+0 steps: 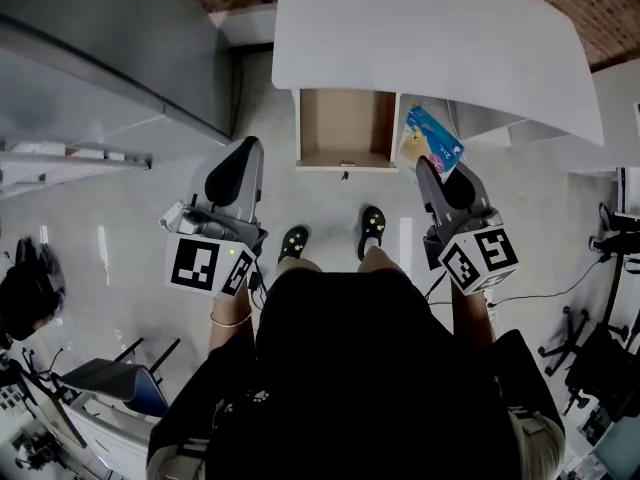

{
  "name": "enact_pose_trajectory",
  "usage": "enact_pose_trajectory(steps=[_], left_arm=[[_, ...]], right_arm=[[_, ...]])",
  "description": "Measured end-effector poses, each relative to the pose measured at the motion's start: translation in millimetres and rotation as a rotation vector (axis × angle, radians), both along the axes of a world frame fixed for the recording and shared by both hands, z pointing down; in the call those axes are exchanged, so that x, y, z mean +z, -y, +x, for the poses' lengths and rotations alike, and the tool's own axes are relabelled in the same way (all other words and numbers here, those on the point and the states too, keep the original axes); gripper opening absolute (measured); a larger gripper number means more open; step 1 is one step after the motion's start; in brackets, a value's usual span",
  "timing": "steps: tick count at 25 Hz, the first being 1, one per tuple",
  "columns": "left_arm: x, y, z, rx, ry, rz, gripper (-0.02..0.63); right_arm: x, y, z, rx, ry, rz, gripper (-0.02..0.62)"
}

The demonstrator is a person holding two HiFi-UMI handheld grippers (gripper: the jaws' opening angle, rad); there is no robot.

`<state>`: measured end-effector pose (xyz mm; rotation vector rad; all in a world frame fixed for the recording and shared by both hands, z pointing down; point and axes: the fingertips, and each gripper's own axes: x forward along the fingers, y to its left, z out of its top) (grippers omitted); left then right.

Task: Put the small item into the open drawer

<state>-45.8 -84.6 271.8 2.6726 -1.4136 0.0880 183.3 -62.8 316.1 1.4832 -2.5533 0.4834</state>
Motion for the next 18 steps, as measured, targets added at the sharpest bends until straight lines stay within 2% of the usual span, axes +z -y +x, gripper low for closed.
enact_pose_trajectory(steps=[8, 18], left_arm=[[0, 0, 28, -0.110, 0.011, 0.014, 0.000], [19, -18, 46, -0.289, 0.026, -0.032, 0.000]], right_arm=[[9, 24, 22, -0.159, -0.032, -0.001, 0.086], [28, 36, 37, -0.361, -0.060, -0.024, 0.086]])
